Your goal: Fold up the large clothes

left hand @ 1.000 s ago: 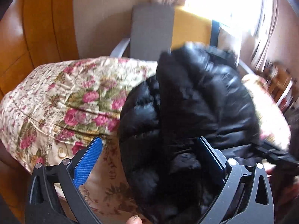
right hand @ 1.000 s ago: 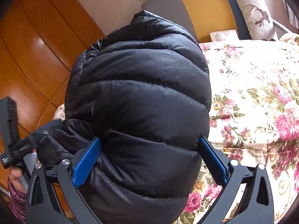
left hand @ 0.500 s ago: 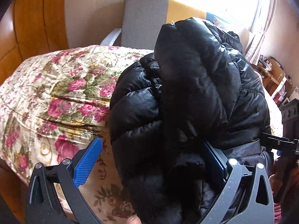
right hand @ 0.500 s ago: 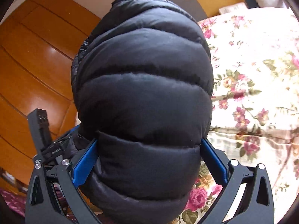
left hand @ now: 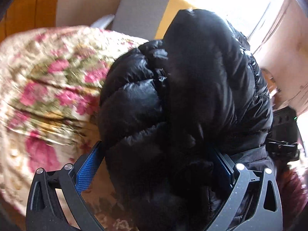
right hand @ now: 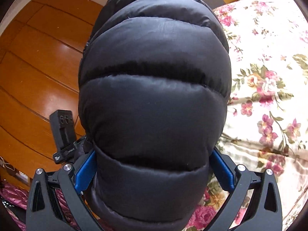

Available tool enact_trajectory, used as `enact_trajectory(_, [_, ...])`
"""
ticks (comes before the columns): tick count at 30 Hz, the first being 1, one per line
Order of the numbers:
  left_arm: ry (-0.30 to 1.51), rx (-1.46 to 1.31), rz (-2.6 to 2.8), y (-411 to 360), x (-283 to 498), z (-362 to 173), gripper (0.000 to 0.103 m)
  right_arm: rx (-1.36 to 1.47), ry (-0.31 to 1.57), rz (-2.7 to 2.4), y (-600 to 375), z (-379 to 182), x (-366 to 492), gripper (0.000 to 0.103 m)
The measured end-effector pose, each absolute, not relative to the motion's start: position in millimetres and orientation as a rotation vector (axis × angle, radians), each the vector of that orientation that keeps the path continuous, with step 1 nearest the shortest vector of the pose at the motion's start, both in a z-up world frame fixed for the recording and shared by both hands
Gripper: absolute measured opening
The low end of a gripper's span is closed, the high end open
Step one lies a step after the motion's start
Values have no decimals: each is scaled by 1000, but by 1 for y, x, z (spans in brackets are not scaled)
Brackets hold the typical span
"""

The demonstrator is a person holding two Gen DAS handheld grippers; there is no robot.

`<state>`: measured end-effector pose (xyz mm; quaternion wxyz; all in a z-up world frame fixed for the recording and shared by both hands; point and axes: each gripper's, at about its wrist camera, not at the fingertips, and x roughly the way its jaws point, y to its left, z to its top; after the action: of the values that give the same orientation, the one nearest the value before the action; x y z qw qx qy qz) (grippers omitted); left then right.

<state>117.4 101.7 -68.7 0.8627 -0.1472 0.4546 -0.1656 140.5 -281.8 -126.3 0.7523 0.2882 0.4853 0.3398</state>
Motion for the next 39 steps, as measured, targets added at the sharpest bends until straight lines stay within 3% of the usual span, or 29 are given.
enact_trajectory(4, [945, -385, -442, 104, 122, -77, 94, 581, 1001, 721, -278, -107, 129, 78])
enact_trajectory(10, [912, -335, -564, 40, 139, -54, 88, 527, 884, 636, -316, -64, 101, 70])
enact_trajectory(18, [901, -118, -777, -144, 193, -11, 83, 534, 724, 341, -462, -27, 58, 70])
enact_trajectory(22, [1019, 86, -741, -237, 214, -43, 85, 557, 808, 153, -528, -63, 48, 72])
enact_trajectory(23, [1031, 95, -729, -246, 216, -52, 90, 576, 835, 133, -536, -74, 47, 74])
enact_trajectory(25, [1057, 55, -717, -251, 222, -63, 93, 633, 862, 101, -548, -93, 41, 85])
enact_trajectory(28, [1020, 52, -704, -243, 213, -57, 92, 596, 869, 44, -548, -82, 30, 93])
enact_trajectory(34, [939, 57, -661, -231, 193, -41, 92, 360, 651, -163, -513, -3, 41, 93])
enact_trajectory(39, [900, 64, -651, -223, 173, -40, 92, 248, 703, -228, -482, 13, 119, 85])
